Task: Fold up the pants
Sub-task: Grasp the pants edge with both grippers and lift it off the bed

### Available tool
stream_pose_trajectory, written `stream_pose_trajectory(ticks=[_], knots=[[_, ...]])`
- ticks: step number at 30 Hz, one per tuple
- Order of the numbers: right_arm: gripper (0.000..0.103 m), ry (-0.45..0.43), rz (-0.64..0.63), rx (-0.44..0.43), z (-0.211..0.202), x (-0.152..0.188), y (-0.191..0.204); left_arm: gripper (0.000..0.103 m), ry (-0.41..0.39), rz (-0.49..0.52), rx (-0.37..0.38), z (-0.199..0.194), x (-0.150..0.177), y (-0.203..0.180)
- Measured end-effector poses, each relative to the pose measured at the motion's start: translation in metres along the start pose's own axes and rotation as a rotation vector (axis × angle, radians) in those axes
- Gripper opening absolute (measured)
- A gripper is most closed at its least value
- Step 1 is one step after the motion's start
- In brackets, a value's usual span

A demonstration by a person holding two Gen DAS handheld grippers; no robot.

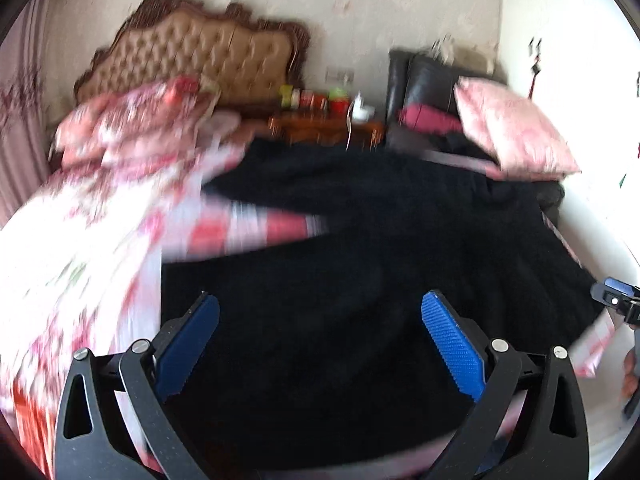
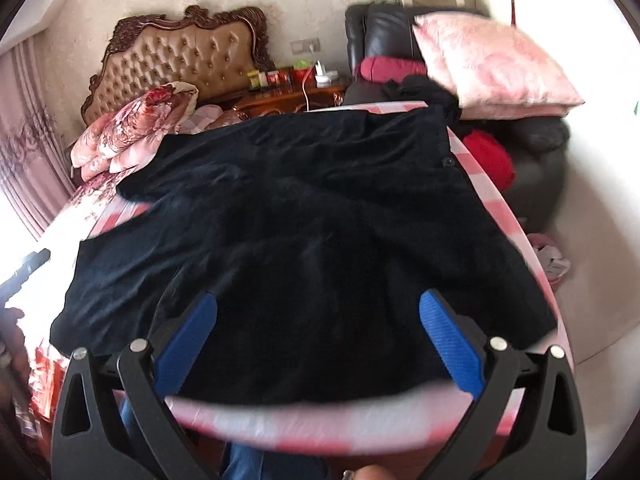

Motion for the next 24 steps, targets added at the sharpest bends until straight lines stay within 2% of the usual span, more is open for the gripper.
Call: stream_pose_trajectory(ticks=[2,4,6,9,12,14,17,19,20,23,24], knots=[[0.102,0.027,0.004,0.013,0.013,-0.036,-0.02,0.098,0.01,0.035,0.025,0.027,-0.041,0.018],[0.102,0.066,0.0,0.038,0.033,-0.08,-0.042,0.098,0.045,0.05,0.01,0.06,-0.081,0.042],[0.102,0.1,0.007,0.011,0.056,-0.119,-0.062,0.098,0.095,0.06,-0.002,0.103,-0.123,0.071],[0.102,0.182,0.084,-0.005,0.1,-0.17,-0.105,0.097,0.165,0.045,0.0,0.165,-0.182,0.116],[0.102,0.243,0.113,-0.03,0.133,-0.208,-0.13,0.091,0.199,0.047,0.036,0.216,-0.233,0.15],[0.102,0.275,0.116,-0.053,0.151,-0.23,-0.145,0.091,0.239,0.055,0.1,0.25,-0.262,0.158],[0.102,0.283,0.107,-0.096,0.168,-0.258,-0.16,0.091,0.292,0.086,0.101,0.297,-0.288,0.164],[0.102,0.284,0.103,-0.128,0.18,-0.275,-0.168,0.091,0.326,0.083,0.145,0.328,-0.301,0.166],[0.102,0.285,0.108,-0.14,0.185,-0.282,-0.171,0.091,0.356,0.069,0.193,0.346,-0.306,0.166],[0.102,0.3,0.104,-0.157,0.198,-0.293,-0.178,0.091,0.396,0.09,0.217,0.382,-0.309,0.165],[0.102,0.314,0.097,-0.157,0.203,-0.295,-0.179,0.087,0.415,0.095,0.24,0.393,-0.309,0.163]])
Point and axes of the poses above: each gripper's, at about its wrist camera, not at the fingertips, and z roughly the way its jaws point, y to its left, x to its underside, the point moved 7 cm from there along z, roughly the way its jaws point, and after that the axes turned 11 degrees about y, right-handed, at the moved point
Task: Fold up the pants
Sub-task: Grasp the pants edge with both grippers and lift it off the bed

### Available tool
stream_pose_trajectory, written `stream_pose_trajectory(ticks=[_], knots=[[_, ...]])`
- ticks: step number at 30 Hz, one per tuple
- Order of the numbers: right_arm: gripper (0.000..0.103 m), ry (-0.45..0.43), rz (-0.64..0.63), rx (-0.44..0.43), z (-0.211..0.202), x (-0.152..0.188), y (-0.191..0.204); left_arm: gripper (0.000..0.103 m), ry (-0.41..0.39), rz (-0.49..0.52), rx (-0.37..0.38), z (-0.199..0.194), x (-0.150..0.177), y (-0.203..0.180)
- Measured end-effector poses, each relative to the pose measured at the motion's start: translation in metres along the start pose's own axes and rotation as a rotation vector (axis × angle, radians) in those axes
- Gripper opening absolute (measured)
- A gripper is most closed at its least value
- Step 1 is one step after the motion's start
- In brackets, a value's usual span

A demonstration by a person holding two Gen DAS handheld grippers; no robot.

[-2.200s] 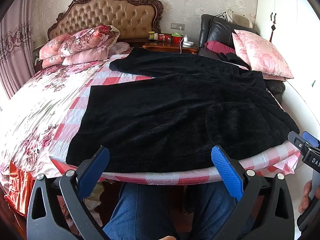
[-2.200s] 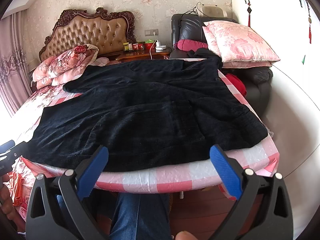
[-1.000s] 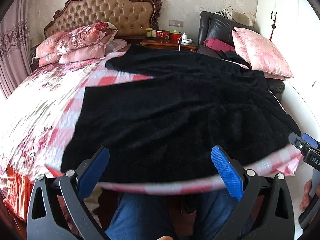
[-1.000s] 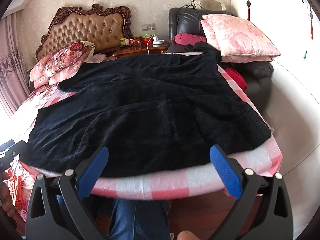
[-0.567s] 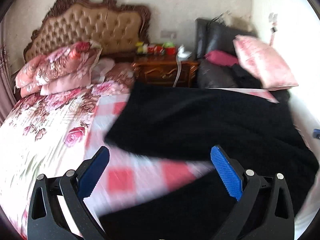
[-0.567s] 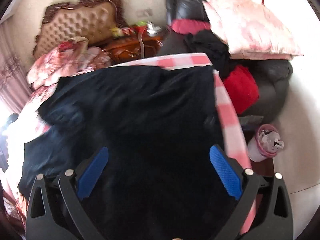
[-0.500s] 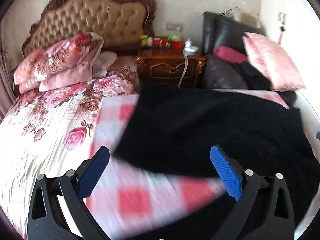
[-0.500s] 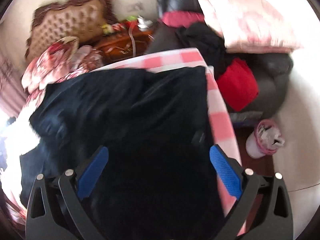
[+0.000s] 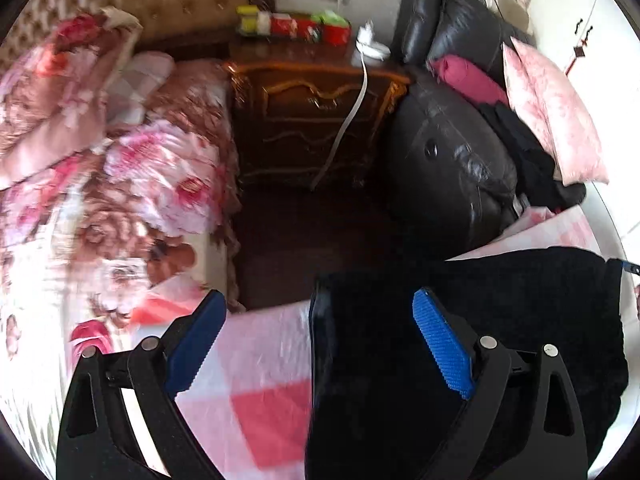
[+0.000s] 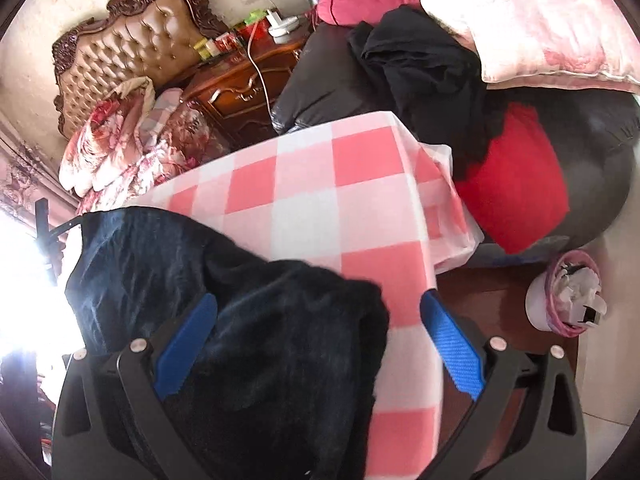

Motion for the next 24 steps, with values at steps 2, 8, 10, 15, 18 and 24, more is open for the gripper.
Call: stream_pose_trajectory(ticks=[2,8,10,15,18,24], knots=[[0.098,0.03,-0.013,-0.008,0.009,-0.003,-0.001,0.069,0.037,0.013,0.049,0.014,-0.003,0.0],[0.036,0.036,-0.009,-0.052,0.017,0.0,-0.003,0.011,0.041,0.048,0.143,0.007,-0.001,-0.013],[0.032,-0.007,-0.021,-0.054,0.007,0.004,0.001,0.01,0.004,0.061,0.153,-0.015,0.005,-0.018],[0.031,-0.145,-0.076,-0.042,-0.039,0.03,0.023,0.009,-0.129,0.118,0.162,-0.103,0.04,-0.045],[0.031,-0.229,-0.101,-0.068,-0.071,0.061,0.036,0.009,-0.226,0.169,0.143,-0.171,0.088,-0.07],[0.031,-0.36,-0.095,-0.143,-0.128,0.164,0.041,0.008,-0.355,0.24,0.057,-0.268,0.248,-0.12]])
Point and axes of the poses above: each gripper's, at about its wrist camera, not at the fingertips, and z roughly the way its jaws point, y to its left, x to its underside, the point moved 7 cm from there along z, roughly the way its jaws point, and after that the axes turned 11 degrees about y, right-handed, at the moved point
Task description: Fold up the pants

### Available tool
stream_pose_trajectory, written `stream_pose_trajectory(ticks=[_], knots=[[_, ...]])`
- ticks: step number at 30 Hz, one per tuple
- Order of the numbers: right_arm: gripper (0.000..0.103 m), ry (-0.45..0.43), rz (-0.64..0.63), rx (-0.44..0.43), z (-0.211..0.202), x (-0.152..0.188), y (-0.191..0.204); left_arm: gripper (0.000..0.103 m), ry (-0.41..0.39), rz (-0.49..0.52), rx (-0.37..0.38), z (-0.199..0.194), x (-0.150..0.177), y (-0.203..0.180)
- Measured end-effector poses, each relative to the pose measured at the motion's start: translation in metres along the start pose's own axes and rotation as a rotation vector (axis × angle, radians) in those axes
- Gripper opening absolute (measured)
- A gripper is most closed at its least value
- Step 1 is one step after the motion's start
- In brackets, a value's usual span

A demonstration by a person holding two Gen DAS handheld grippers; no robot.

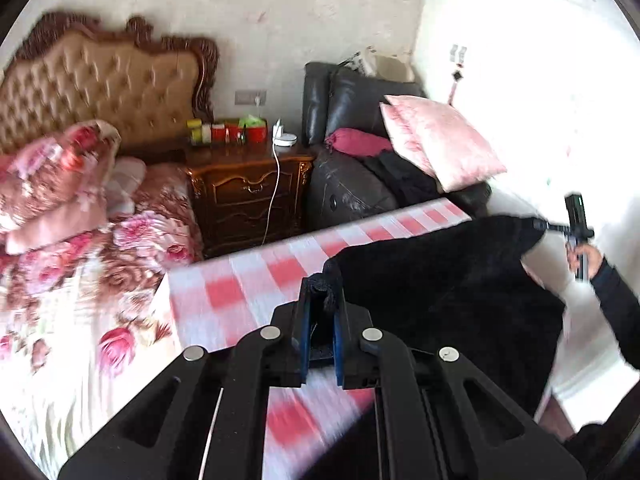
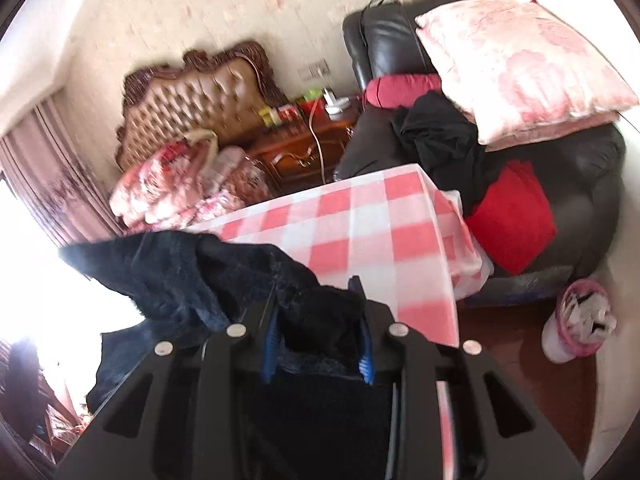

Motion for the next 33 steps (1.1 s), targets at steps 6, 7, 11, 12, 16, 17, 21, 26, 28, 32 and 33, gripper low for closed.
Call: stream_pose_trajectory(ticks=[6,7,11,12,16,17,21,26,28,32,33], knots=[[0.034,0.007,0.074,-0.033,-0.028,0.124,-0.01,0.009,0.096,-0.015,-0.066,-0.021,0.177,-0.077],[0.041,0.034,0.095,-0.035,-0.023,0.149,-0.015,0.009,0.118,-0.051,-0.054,-0.013,0.206,-0.084],[0.069,0.073,0.145,0.003,-0.023,0.195,-0.028,0.025,0.198,-0.184,-0.064,0.021,0.28,-0.092],[0.075,0.059,0.171,-0.011,-0.029,0.2,-0.029,0.031,0.197,-0.249,-0.053,0.022,0.293,-0.089],[0.079,0.051,0.335,-0.013,-0.049,0.221,-0.036,0.042,0.083,-0.5,-0.004,-0.004,0.31,-0.076],[0.079,0.042,0.37,-0.033,-0.053,0.223,-0.035,0.046,0.052,-0.565,0.017,-0.01,0.312,-0.074],[0.084,-0.05,0.584,-0.162,-0.076,0.243,-0.045,0.05,-0.027,-0.922,0.186,-0.02,0.336,-0.066],[0.084,-0.031,0.623,-0.243,-0.073,0.253,-0.026,0.05,-0.08,-1.172,0.408,-0.009,0.344,-0.072],[0.084,0.012,0.636,-0.272,-0.059,0.246,-0.016,0.05,-0.047,-1.23,0.424,0.002,0.344,-0.073],[0.084,0.056,0.661,-0.253,-0.034,0.233,-0.011,0.05,0.003,-1.254,0.383,0.02,0.33,-0.071],[0.084,0.068,0.696,-0.251,-0.028,0.232,-0.015,0.05,0.017,-1.264,0.371,0.024,0.33,-0.07]])
Point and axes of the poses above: each gripper's, at about its wrist camera, not at the fingertips, and z roughly the way its jaws point, y to its left, x to its underside, the point moved 7 cm from there along z, roughly the way its jaws point, and after that the axes turned 11 degrees about y, right-handed, at the moved point
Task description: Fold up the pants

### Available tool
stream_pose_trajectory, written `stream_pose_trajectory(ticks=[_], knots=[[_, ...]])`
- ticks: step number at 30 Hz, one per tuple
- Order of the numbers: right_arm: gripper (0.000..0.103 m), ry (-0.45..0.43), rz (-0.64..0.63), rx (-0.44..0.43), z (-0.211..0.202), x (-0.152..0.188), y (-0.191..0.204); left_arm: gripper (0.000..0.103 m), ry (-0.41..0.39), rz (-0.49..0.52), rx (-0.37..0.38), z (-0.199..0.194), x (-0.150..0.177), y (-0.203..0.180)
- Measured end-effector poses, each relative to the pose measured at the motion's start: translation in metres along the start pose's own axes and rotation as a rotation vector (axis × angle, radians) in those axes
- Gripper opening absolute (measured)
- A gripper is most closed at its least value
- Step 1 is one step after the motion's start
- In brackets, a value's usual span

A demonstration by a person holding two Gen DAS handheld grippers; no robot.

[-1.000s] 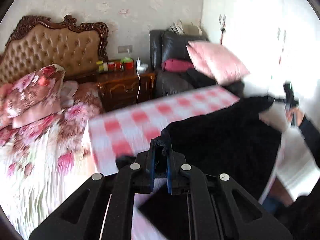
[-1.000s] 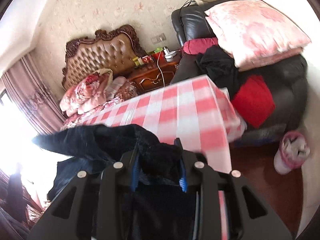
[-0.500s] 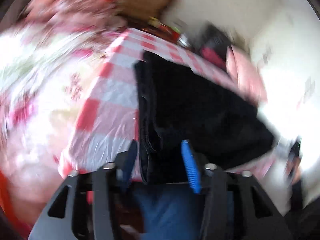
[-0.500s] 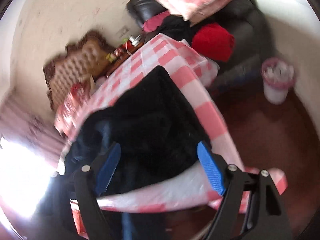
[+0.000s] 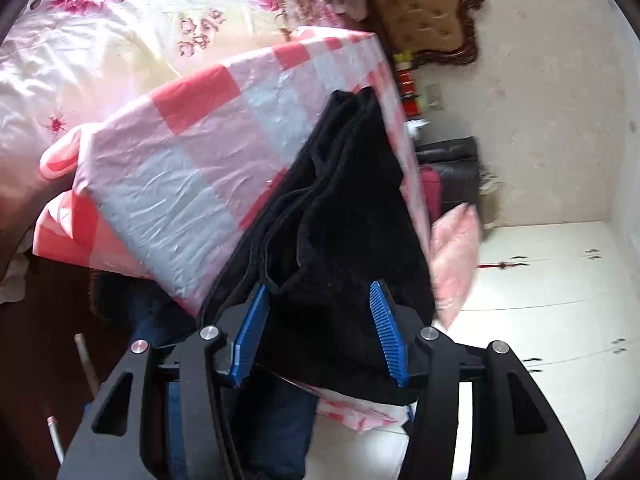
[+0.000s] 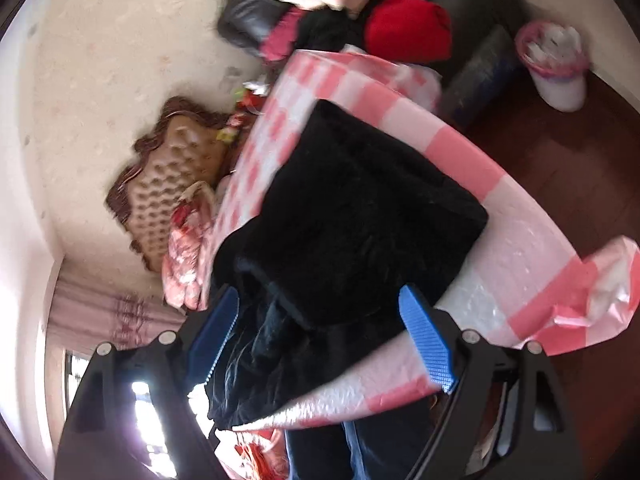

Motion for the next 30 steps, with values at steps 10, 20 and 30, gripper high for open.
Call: stream_pose_trajectory(ticks=[10,20,30], knots=[[0.084,-0.042,0.113,0.006,0.005,-0.011,-0.003,0.026,-0.013,-0.011,-0.031,0.01,-0.01,0.008],[0.081,-0.054,0.118,0.029,0.026,-0.006,0.007,0.026,-0.008,-0.014,-0.012,0.009,-0.008,0.011],[0.014,-0.129,-0.042,0.108,0.02,-0.041,0.042,0.003,-0.013,0.057,-0.063,0.003,-0.024,-0.022]])
Point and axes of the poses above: each gripper's, at about its wrist camera, not at the fingertips, and z roughly the way its jaws point, y to its left, x to its underside, the point moved 7 cm from there along z, roughly the way its jaws point, and after that the axes turned 11 degrees about y, right-handed, at the moved point
